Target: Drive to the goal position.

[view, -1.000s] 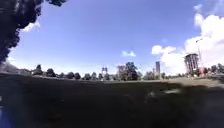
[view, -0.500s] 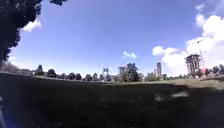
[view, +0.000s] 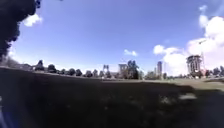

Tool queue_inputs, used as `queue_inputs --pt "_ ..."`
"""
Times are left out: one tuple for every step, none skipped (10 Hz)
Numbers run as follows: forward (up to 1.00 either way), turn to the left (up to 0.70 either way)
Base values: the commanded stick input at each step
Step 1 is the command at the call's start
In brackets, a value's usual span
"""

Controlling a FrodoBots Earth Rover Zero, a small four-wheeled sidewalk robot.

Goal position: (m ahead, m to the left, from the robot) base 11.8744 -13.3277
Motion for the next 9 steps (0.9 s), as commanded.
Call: queue_inputs --pt "0.70 0.00" --pt "0.70 0.00" --pt "0.70 0.25" --pt "0.70 0.35" --pt "0.70 0.35" --pt "0.70 0.35" --pt "0.70 0.35" --pt "0.70 0.35" --pt "0.70 0.35"
